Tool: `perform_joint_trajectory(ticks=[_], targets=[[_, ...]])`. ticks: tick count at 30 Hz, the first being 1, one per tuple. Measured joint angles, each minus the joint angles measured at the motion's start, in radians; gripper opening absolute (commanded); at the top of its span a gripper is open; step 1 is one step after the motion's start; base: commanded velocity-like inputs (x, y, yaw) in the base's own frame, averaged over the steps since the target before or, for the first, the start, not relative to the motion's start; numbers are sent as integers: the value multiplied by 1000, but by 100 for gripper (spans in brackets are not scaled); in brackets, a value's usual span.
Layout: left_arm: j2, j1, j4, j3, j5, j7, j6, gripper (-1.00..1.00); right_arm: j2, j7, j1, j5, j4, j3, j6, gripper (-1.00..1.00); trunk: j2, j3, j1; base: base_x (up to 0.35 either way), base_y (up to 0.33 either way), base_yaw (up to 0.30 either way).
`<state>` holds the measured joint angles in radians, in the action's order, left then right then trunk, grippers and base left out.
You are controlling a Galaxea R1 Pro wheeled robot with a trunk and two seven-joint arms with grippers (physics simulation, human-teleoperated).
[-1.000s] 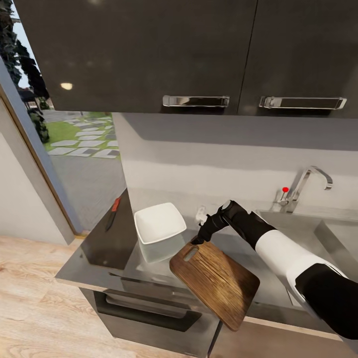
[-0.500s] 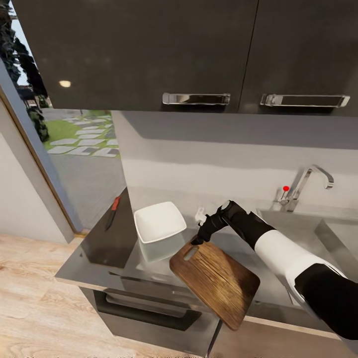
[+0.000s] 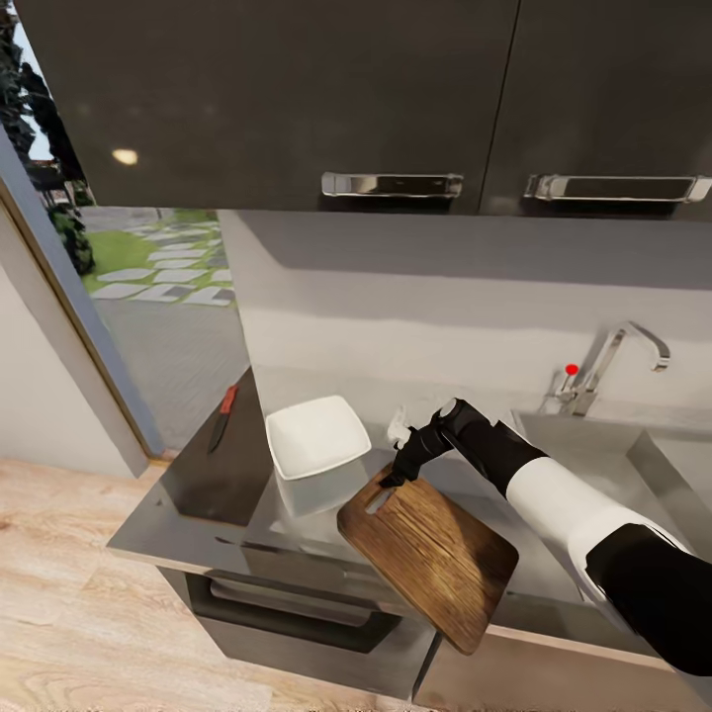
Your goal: In the kitchen, take the Vidalia onion out of the sink, dice it on the chopping board with the paring knife, put the diced onion into the bowl on the countertop, then place both the paring knife and the chopping board into the sink.
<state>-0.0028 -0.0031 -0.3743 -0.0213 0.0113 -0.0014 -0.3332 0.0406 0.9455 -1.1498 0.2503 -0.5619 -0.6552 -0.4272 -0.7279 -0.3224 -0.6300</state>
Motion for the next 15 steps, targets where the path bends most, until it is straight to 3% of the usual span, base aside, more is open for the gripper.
perform_joint_trajectory(ticks=[10,15], targets=[[0,0,0,0,0,0,0,100,0,0,0,4,0,-8,0,100,0,-16,0,0,0,0],[0,0,0,0,0,0,0,100,-1,0,0,5,0,-30,0,100,0,-24,0,0,0,0]])
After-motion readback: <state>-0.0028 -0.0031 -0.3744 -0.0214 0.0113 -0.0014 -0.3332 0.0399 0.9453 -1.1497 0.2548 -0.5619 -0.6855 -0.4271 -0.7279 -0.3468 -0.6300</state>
